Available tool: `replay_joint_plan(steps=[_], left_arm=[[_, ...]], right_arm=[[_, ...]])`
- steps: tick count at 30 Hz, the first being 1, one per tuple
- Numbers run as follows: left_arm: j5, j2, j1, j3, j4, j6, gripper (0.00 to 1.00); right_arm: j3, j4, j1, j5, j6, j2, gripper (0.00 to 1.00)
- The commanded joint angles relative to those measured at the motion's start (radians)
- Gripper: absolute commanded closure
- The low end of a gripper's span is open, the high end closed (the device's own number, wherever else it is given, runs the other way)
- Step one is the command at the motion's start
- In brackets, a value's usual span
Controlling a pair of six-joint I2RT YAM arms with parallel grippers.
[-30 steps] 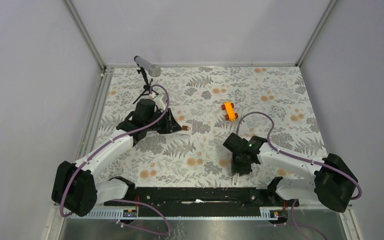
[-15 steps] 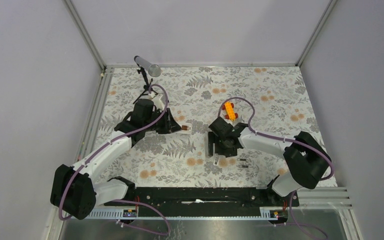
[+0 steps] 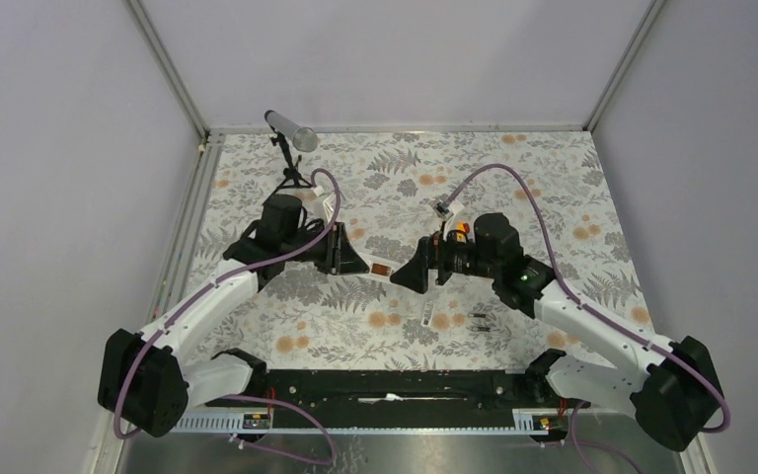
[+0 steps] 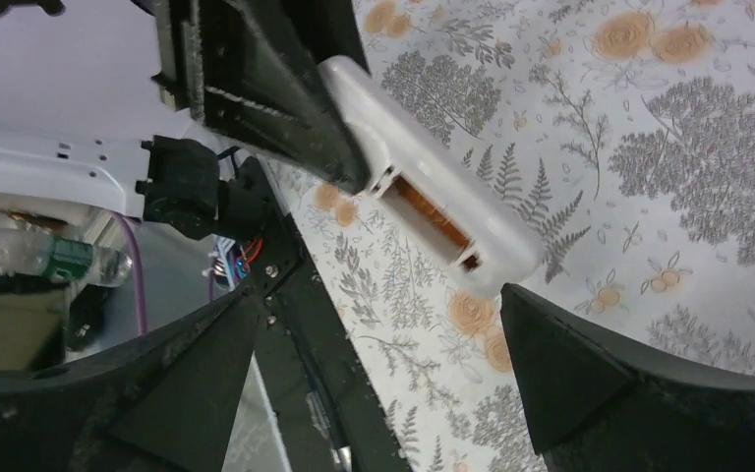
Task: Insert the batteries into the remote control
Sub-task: Adjust the remote control.
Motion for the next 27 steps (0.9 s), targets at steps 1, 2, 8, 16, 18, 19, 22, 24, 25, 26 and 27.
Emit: replay_joint_plan(steps=[1, 2, 8, 16, 18, 19, 22, 24, 25, 26, 27], left_arm=[[0.200, -0.066, -0.008, 0.072, 0.004, 0.127, 1.00], [0.223, -0.074, -0.009, 0.083, -0.028, 0.158, 1.00], [0.340, -0.088, -0.019, 0.121, -0.155, 0.280, 1.00], [0.373, -0.091, -0.031, 0.159, -0.190, 0.306, 1.00], [0.373, -0.091, -0.032, 0.167, -0.190, 0.303, 1.00], [0.372, -0.093, -0.033, 0.170, -0.190, 0.302, 1.00], [0.370, -0.104, -0.037, 0.179, -0.190, 0.302, 1.00], [0.361, -0.112, -0.038, 0.181, -0.190, 0.301, 1.00], [0.352, -0.114, -0.038, 0.183, -0.190, 0.299, 1.00], [0.346, -0.117, -0.038, 0.182, -0.190, 0.299, 1.00], [0.342, -0.120, -0.038, 0.182, -0.190, 0.299, 0.99]], right_arm=[[0.058, 0.093, 0.001, -0.103, -0.146, 0.108, 0.00], [0.095, 0.047, 0.000, -0.079, -0.196, 0.142, 0.00], [0.130, 0.144, 0.000, -0.484, -0.241, 0.191, 0.02], [0.154, 0.282, 0.005, -0.773, -0.086, 0.267, 0.25], [0.176, 0.228, 0.017, -0.772, -0.106, 0.287, 0.30], [0.186, 0.194, 0.024, -0.761, -0.124, 0.293, 0.30], [0.211, 0.094, 0.050, -0.711, -0.208, 0.301, 0.32], [0.224, 0.086, 0.057, -0.708, -0.208, 0.309, 0.43], [0.227, 0.101, 0.057, -0.712, -0.191, 0.313, 0.50], [0.226, 0.126, 0.056, -0.715, -0.168, 0.316, 0.57], [0.223, 0.155, 0.058, -0.716, -0.143, 0.318, 0.64]])
